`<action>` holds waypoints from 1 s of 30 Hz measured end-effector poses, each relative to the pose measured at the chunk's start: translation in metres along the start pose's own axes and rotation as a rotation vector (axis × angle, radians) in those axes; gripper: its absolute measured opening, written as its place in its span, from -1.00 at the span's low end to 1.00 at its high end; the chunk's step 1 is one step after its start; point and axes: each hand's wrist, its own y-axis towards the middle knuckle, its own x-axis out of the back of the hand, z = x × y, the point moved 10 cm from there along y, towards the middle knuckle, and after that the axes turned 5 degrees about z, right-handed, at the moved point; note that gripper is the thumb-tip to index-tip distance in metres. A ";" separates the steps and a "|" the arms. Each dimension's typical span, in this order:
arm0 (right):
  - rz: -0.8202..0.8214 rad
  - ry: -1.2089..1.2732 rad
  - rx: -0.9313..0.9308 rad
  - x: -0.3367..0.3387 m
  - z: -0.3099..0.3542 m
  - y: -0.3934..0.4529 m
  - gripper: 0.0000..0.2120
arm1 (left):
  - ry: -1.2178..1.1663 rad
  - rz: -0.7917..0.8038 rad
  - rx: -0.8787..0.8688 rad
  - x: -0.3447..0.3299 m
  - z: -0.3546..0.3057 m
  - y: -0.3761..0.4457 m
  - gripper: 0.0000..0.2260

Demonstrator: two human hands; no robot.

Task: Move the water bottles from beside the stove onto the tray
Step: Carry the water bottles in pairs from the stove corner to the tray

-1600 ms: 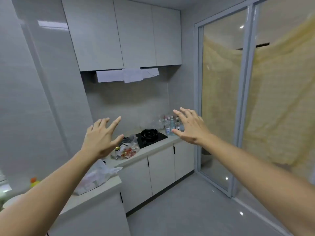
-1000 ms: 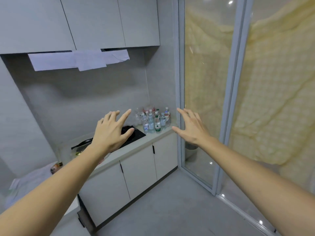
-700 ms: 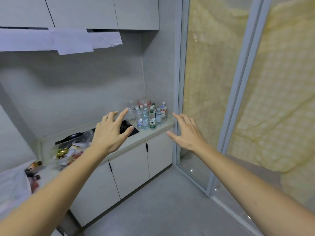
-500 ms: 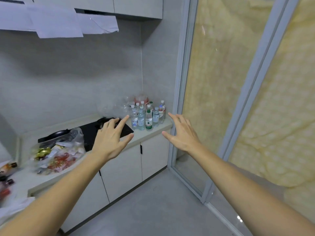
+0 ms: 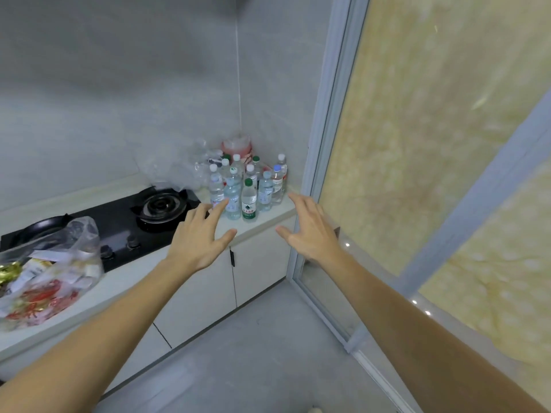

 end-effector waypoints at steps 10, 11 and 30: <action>0.137 0.025 0.046 -0.055 -0.099 0.183 -0.24 | 0.033 0.104 0.151 -0.070 0.013 0.165 -0.34; 0.170 0.028 0.050 -0.063 -0.108 0.197 -0.24 | 0.031 0.113 0.176 -0.076 0.014 0.178 -0.33; 0.342 0.026 0.106 -0.161 -0.142 0.417 -0.26 | -0.164 0.202 0.187 -0.177 0.053 0.362 -0.47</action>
